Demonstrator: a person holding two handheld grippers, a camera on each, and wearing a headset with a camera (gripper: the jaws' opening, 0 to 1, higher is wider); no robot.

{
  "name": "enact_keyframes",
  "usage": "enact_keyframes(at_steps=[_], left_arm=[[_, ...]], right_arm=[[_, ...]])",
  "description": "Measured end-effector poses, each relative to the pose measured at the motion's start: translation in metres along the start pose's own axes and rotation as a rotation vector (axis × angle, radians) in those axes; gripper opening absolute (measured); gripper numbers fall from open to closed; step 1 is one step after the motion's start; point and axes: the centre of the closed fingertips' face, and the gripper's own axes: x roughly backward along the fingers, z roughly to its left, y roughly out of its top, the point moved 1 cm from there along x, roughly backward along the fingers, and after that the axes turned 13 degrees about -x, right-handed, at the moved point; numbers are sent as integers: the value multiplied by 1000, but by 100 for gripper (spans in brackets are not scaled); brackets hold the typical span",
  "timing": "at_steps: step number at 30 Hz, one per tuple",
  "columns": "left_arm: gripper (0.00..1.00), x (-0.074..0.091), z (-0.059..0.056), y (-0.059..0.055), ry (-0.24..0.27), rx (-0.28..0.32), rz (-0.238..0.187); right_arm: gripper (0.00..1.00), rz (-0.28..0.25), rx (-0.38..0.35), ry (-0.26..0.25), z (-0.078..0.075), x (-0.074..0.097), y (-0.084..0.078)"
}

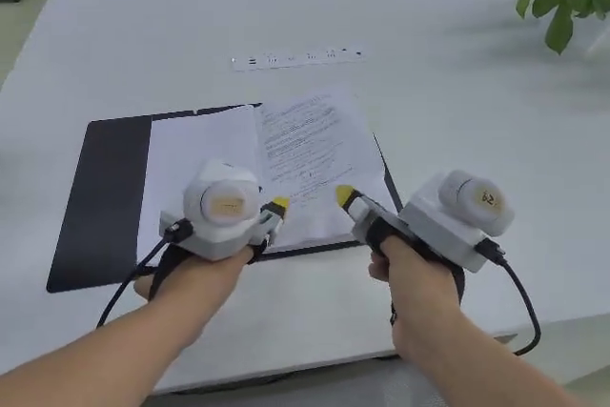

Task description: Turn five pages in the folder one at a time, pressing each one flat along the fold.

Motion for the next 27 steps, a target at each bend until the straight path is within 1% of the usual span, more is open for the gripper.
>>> enact_keyframes(at_steps=[1,2,6,10,13,14,15,17,20,22,23,24,25,27], left_arm=[[22,4,4,0,7,6,-6],[22,10,10,-1,16,6,-6],[24,30,26,-2,45,13,-21],[24,48,44,-5,72,12,-34],[24,61,56,-6,93,20,-45],[24,64,59,-6,99,22,-50],[24,69,63,-8,108,23,-51],[24,74,68,-10,113,25,-55],[25,87,78,-15,132,29,-54],[25,94,85,-20,141,31,-50],[25,95,86,-21,142,31,-50],[25,101,91,-23,150,31,-52],[25,104,93,-24,153,32,-51],[25,111,99,-27,161,35,-49]], right_arm=[[0,0,8,7,5,0,-1],[0,4,36,18,12,0,-3],[0,11,106,59,34,-1,-11],[0,23,157,86,52,-4,-22],[0,37,203,100,64,-8,-33],[0,41,208,103,67,-10,-36],[0,52,231,109,71,-12,-41],[0,58,249,113,76,-14,-46],[0,80,280,122,84,-20,-58],[0,92,285,124,88,-24,-65],[0,94,290,124,89,-24,-67],[0,106,303,123,91,-27,-73],[0,109,303,126,93,-28,-75],[0,122,329,123,95,-31,-82]])
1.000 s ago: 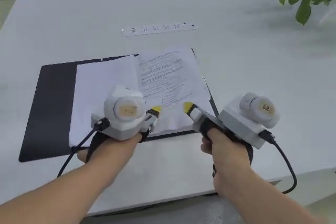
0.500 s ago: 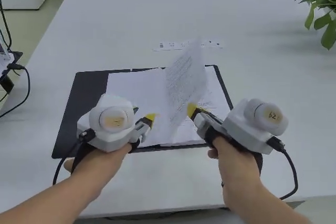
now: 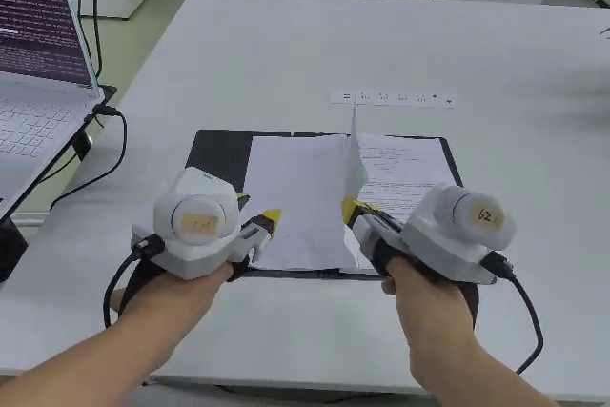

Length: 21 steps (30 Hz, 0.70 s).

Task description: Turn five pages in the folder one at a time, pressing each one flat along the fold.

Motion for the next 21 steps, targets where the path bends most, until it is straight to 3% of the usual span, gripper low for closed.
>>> enact_keyframes(at_steps=[12,15,21], left_arm=[[25,29,34,-11,41,28,6],[25,34,40,-16,49,36,12],[25,41,43,-30,45,64,37]], right_arm=[[0,128,169,-32,10,-32,-45],[0,161,178,-39,9,-41,-56],[0,268,290,-67,4,-57,-86]])
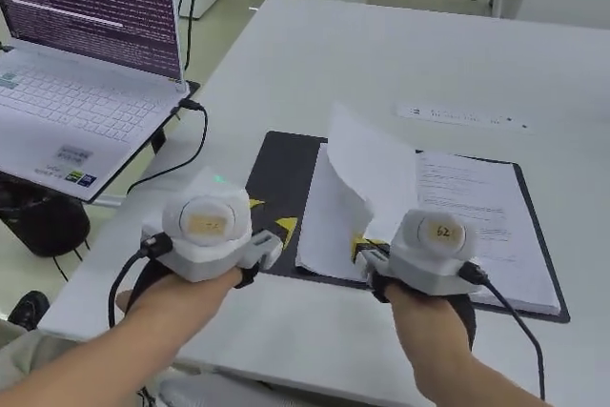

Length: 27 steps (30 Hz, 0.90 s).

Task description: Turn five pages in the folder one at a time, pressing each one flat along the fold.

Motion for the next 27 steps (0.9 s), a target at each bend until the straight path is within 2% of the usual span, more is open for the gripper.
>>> enact_keyframes(at_steps=[2,8,12,16,20,23,27], left_arm=[[25,1,1,-4,2,13,8],[25,-1,-2,-15,-7,28,31],[25,-4,-6,-20,-15,34,47],[25,-6,-10,-22,-21,34,54],[25,-9,-13,-25,-27,35,63],[25,-13,-16,-27,-36,33,72],[25,-25,-21,-29,-61,24,83]], right_arm=[[0,25,41,-3,1,-7,-7],[0,90,85,-20,-2,-23,-23],[0,119,106,-19,-5,-26,-29],[1,126,120,-12,-5,-26,-32],[9,145,117,37,3,-25,-40],[9,150,134,69,8,-20,-44],[14,102,133,144,18,-8,-37]])
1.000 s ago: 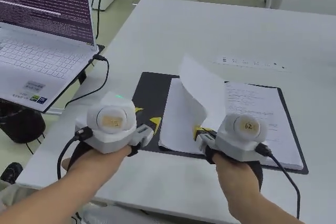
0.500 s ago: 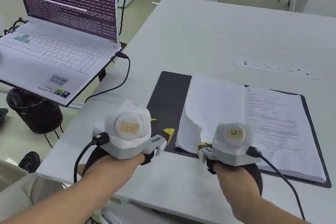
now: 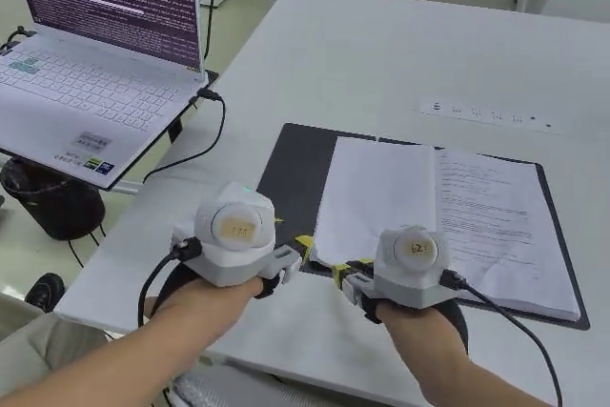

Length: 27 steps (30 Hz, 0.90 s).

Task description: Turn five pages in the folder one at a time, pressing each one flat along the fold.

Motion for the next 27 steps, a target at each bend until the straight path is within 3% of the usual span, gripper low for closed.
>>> enact_keyframes(at_steps=[2,6,9,13,17,21,22,27], left_arm=[[26,-11,-4,-2,-17,-13,10],[24,-30,-20,-3,-58,-49,21],[22,-50,-32,-9,-78,-78,30],[25,-65,-41,-20,-87,-65,50],[21,-70,-42,-31,-64,-53,76],[21,-72,-44,-42,-41,-47,105],[21,-72,-43,-41,-30,-60,84],[21,-71,-43,-41,-11,-55,69]], right_arm=[[18,-25,1,29,0,4,4],[20,-71,16,37,-16,16,15],[14,-98,24,24,-37,22,25],[15,-108,20,1,-68,26,38],[6,-126,24,-20,-93,28,48],[6,-121,10,-23,-107,24,52],[5,-117,14,-23,-112,22,53],[0,-116,-22,-37,-134,13,59]])
